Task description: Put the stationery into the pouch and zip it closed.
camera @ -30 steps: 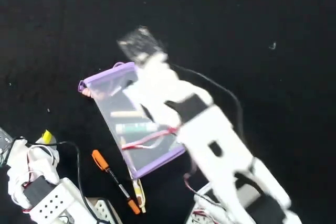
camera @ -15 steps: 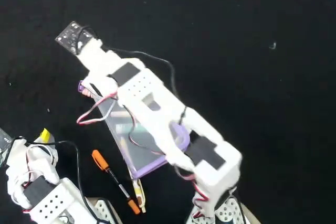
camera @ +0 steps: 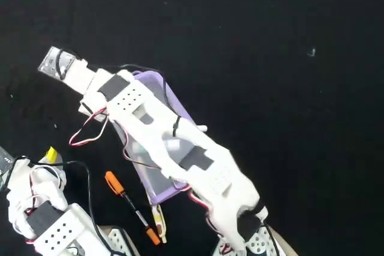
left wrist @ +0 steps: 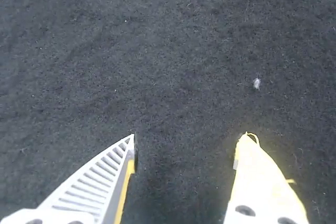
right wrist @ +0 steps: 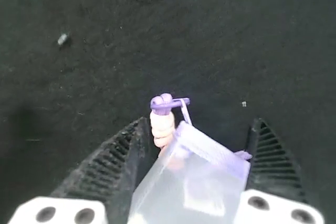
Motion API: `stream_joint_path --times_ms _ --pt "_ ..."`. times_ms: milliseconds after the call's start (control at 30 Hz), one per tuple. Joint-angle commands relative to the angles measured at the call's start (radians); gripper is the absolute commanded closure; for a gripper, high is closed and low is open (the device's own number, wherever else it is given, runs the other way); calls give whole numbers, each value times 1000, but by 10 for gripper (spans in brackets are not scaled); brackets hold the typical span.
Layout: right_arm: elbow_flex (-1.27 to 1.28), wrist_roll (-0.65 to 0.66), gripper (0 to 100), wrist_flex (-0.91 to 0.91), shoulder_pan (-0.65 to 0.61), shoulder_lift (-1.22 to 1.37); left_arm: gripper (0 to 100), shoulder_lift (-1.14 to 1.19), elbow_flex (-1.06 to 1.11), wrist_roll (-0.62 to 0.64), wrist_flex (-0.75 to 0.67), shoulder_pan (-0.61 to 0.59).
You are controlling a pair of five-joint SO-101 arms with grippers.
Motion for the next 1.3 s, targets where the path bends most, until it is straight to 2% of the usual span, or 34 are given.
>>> stream_joint_path --times_ms 0,300,567,733,1133,1267 --pt "-104 8 705 0 -11 30 696 -3 21 14 -21 -2" --pt "-274 6 717 18 55 160 696 -3 21 14 -21 -2" --pt "-348 6 992 44 63 171 696 -3 21 14 -21 -2" --pt "-369 6 967 55 86 154 697 -3 21 14 -21 -4" --pt "-639 2 988 408 302 120 697 -3 21 14 -21 -5" --pt "-636 5 987 427 342 122 697 -3 21 14 -21 -2"
